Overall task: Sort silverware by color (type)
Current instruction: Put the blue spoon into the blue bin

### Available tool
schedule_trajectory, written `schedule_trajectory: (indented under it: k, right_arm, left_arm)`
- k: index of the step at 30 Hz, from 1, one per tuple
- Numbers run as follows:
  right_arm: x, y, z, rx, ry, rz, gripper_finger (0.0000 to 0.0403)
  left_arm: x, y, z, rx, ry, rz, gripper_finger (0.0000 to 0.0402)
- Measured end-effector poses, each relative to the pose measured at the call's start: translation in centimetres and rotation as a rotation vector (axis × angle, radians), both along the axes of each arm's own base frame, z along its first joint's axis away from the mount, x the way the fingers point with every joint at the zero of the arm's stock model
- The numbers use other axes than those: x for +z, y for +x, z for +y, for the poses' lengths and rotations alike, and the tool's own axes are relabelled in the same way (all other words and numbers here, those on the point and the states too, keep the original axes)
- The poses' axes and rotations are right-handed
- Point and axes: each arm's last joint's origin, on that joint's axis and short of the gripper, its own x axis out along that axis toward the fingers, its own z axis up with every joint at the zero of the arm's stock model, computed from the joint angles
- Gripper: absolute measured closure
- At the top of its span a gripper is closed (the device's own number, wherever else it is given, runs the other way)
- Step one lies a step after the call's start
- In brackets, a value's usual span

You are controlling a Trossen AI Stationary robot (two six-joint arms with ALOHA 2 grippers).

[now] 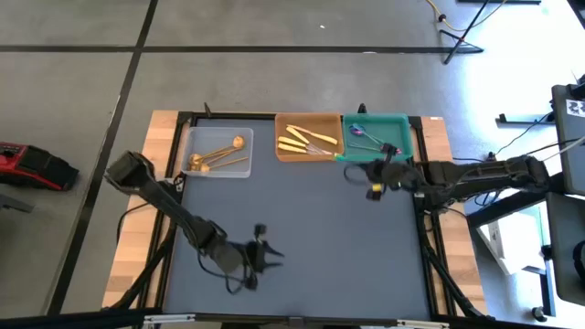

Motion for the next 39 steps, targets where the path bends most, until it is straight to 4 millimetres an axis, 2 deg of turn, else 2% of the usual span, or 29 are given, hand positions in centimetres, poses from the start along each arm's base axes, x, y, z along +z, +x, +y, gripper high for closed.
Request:
schedule_trajectory:
  k: [7,12,15,21,25,31,34,39]
  right_arm:
    - [0.1,0.1,-5.9,-0.068,0.011,0.005,0.0394]
    - [-0.2,-0.7,-10.6,-0.270,0.015,-0.042,0.0393]
    - [-1.0,-1.3,-13.1,-0.365,0.041,-0.038,0.0393]
    - [-3.4,-2.1,-16.8,-0.373,0.152,-0.025,0.0393]
    - [-5.2,-2.1,-18.1,-0.381,0.183,0.035,0.0393]
    - [-6.7,-2.2,-18.7,-0.404,0.226,0.091,0.0386]
    - [-6.6,-2.2,-18.7,-0.411,0.221,0.094,0.0355]
    - [-5.8,-2.5,-18.5,-0.472,0.177,0.088,0.0279]
  left_arm:
    - [-1.2,-3.5,5.5,0.063,0.022,-0.062,0.0305]
    - [-1.9,-4.0,7.8,0.103,0.099,-0.044,0.0305]
    - [-2.0,-3.7,8.8,0.138,0.176,-0.037,0.0305]
    - [-2.0,-3.1,10.6,0.180,0.305,-0.021,0.0305]
    - [-2.3,-2.9,11.3,0.130,0.336,0.016,0.0305]
    - [-2.4,-2.7,12.5,0.121,0.359,0.058,0.0305]
    - [-2.4,-2.6,13.0,0.132,0.357,0.062,0.0305]
    - [-2.1,-2.7,13.5,0.155,0.352,0.060,0.0305]
